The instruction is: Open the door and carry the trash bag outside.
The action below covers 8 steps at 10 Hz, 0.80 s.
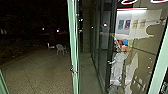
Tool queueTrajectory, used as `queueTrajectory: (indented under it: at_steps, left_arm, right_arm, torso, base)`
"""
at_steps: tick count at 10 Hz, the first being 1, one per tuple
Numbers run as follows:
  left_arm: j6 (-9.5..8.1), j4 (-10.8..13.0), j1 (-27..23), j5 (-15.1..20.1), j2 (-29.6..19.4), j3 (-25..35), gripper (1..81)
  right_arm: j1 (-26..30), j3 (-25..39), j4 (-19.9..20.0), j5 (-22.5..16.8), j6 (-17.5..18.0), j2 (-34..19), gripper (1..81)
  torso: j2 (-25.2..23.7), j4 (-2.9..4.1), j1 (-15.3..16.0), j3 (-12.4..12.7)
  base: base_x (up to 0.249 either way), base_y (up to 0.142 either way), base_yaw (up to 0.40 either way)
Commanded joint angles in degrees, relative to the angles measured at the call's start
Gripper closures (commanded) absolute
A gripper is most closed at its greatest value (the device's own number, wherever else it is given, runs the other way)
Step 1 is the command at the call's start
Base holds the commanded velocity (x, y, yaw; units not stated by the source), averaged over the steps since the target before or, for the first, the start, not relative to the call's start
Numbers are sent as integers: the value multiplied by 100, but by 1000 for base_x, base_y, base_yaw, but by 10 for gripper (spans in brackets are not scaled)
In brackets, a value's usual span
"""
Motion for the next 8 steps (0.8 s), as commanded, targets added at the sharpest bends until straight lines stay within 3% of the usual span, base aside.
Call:
queueTrajectory:
  at_steps: [1, 8]
  left_arm:
    - [42, 20, -403, 290, -30, 34, 811]
    - [42, 20, -403, 290, -39, 34, 811]
  right_arm:
    - [307, 46, -52, -233, -15, -18, 10]
    - [325, 46, -61, -250, -15, -9, 10]
  torso:
    - [0, 0, 5, 0]
    - [0, 0, 5, -2]
  base:
    - [80, 0, 0]
    - [80, 0, 0]
